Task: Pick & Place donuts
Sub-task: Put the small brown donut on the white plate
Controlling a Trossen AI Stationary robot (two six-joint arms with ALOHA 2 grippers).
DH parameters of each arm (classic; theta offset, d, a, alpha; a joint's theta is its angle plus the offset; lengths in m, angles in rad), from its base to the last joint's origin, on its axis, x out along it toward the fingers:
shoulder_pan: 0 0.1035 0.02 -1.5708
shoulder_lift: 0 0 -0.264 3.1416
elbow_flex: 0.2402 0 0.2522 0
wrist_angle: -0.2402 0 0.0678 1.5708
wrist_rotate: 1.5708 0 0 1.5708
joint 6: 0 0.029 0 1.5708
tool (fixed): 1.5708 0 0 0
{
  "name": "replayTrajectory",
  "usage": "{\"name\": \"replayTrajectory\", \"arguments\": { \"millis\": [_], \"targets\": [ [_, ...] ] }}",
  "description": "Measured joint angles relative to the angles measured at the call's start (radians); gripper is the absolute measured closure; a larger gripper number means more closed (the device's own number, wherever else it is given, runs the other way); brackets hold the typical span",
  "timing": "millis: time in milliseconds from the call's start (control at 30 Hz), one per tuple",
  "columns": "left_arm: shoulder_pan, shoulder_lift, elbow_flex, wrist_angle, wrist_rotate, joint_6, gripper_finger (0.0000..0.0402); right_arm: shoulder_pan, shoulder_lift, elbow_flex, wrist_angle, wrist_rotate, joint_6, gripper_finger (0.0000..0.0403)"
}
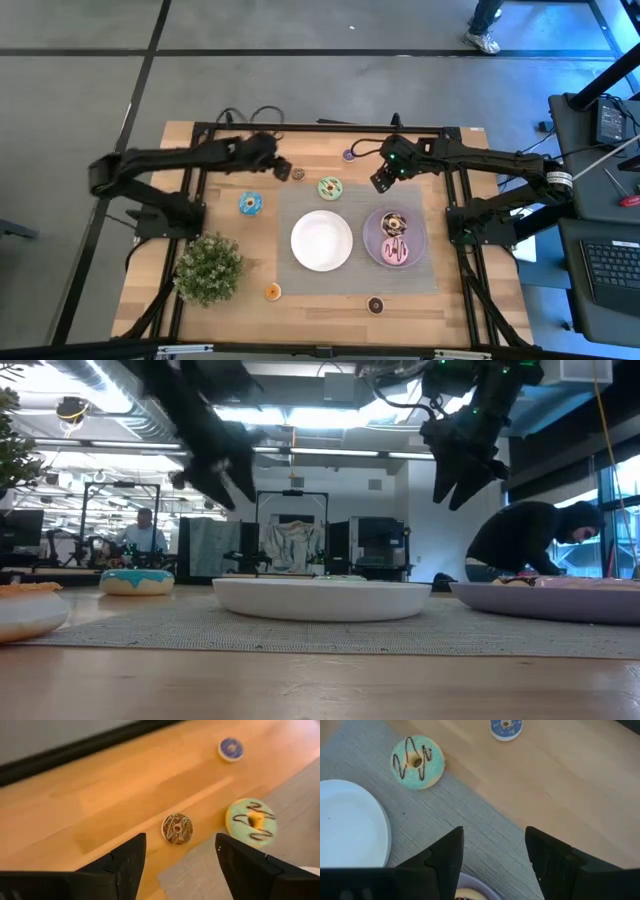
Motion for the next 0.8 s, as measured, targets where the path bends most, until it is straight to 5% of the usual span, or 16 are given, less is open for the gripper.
{"name": "replayTrajectory", "arguments": {
  "millis": [367,800],
  "targets": [
    [0.079,0.371,0.130,0.002,0.115,0.017,0.0191,0.000,0.000,0.000,-0.001,0.000,-0.006,0.0189],
    [0.076,0.499,0.148,0.050,0.165,-0.004,0.0194,0.001,0.000,0.000,-0.001,0.002,-0.006,0.0189]
  ]
}}
